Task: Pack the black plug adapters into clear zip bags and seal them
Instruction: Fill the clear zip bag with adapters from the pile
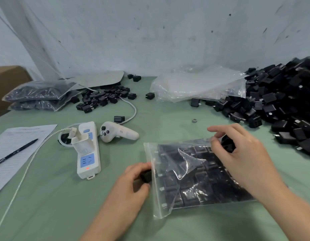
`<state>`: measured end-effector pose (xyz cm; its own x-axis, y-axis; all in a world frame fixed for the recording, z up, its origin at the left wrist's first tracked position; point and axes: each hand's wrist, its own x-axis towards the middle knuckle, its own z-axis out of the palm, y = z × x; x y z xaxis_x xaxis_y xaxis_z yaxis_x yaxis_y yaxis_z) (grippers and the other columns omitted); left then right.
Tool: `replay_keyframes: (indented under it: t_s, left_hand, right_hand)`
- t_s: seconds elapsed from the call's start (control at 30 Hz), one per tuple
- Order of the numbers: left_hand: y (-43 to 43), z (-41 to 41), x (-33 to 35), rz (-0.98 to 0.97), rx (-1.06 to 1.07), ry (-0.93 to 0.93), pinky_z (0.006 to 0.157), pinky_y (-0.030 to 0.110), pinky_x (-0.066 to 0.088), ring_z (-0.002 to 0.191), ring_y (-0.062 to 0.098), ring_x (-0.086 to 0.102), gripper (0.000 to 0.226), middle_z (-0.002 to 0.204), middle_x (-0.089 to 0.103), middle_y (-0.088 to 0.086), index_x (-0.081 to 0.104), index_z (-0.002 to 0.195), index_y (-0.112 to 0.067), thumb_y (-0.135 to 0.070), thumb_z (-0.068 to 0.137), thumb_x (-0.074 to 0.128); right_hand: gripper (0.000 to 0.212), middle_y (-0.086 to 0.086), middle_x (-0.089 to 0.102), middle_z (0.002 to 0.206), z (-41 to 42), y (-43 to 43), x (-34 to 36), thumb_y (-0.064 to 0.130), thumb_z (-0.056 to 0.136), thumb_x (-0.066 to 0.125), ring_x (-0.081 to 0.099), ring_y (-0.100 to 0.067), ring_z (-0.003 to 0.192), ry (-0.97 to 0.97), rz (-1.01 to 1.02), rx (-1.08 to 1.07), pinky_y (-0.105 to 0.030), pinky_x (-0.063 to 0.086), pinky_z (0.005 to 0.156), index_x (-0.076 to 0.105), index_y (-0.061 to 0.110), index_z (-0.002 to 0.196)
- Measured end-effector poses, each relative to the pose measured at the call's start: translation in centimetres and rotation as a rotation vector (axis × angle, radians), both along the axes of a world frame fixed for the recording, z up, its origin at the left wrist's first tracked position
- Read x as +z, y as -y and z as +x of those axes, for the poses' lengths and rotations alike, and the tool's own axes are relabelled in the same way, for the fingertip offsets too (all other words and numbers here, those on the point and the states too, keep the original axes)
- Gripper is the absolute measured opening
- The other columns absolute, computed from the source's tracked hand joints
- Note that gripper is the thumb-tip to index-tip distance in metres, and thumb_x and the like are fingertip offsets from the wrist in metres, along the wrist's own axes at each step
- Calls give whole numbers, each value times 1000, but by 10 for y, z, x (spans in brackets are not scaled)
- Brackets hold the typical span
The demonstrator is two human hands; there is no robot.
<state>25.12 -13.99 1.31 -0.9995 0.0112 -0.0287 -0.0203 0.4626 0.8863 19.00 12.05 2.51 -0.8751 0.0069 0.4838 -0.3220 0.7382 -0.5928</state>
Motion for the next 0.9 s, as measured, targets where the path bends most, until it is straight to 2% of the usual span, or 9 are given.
replay_keyframes:
  t_s: [0.07, 0.17, 0.27, 0.37, 0.47, 0.57, 0.73, 0.83, 0.9]
  left_hand:
    - [-2, 2, -1, -35, -80, -45, 107, 17, 40, 117, -4, 59, 41, 125, 60, -23, 69, 114, -36, -2, 91, 65]
    - [1, 2, -6, -97, -74, -118, 103, 17, 43, 115, -6, 59, 42, 121, 64, -28, 63, 119, -42, -8, 94, 64]
    - [3, 1, -6, -89, 50, -135, 89, 9, 43, 99, -12, 58, 49, 115, 66, -31, 51, 128, -45, -16, 91, 68]
    - [5, 1, -3, 32, 101, -82, 81, 4, 41, 82, -6, 56, 57, 112, 67, -32, 46, 129, -48, -13, 90, 69]
    - [8, 1, 0, 115, 97, -61, 92, 17, 45, 83, 2, 59, 62, 114, 70, -24, 46, 131, -44, -3, 89, 68]
    - [2, -1, -1, 164, 64, -36, 94, 26, 49, 91, 8, 64, 64, 115, 71, -18, 47, 132, -42, -1, 88, 68]
    - [6, -2, -3, 154, 25, 15, 82, 12, 49, 89, 13, 68, 62, 113, 71, -19, 46, 132, -41, -1, 90, 67]
    - [21, -2, -4, 153, 101, 13, 79, 7, 48, 94, 6, 69, 61, 110, 72, -21, 50, 130, -41, 0, 89, 67]
    - [25, -3, -5, 149, 115, 11, 77, 4, 47, 94, 0, 68, 60, 109, 72, -21, 50, 129, -42, 0, 89, 67]
  right_hand:
    - [22, 21, 58, 99, -1, -2, -1, 38, 90, 58, 61, -11, 73, -1, 12, -11, -30, 45, 65, 64, 44, 110]
    - [21, 21, 57, 99, -2, -4, -3, 37, 90, 59, 60, -10, 69, -2, 6, -15, -25, 42, 64, 64, 44, 110]
    - [21, 20, 57, 97, -2, -4, -4, 36, 91, 59, 56, -8, 71, -4, 10, -13, -24, 40, 61, 65, 43, 110]
    - [22, 21, 56, 97, -1, -3, -5, 35, 91, 58, 54, -5, 69, 16, 19, -11, -29, 39, 60, 64, 43, 110]
    - [22, 22, 56, 97, 0, -4, -7, 35, 91, 58, 55, -5, 68, 34, 44, -12, -25, 38, 58, 65, 41, 110]
    - [21, 23, 55, 97, 0, -2, -8, 36, 91, 58, 54, -5, 69, 48, 85, -6, -30, 40, 57, 65, 41, 110]
    - [22, 23, 54, 97, 3, 2, -10, 40, 90, 53, 53, -7, 73, 56, 138, 9, -31, 43, 59, 65, 42, 109]
    - [22, 23, 54, 97, 2, 1, -11, 42, 90, 53, 53, 0, 64, 62, 172, 7, -18, 37, 55, 64, 44, 109]
    - [22, 23, 54, 99, 1, 0, -12, 42, 90, 52, 54, -5, 66, 67, 173, 5, -19, 36, 55, 64, 44, 109]
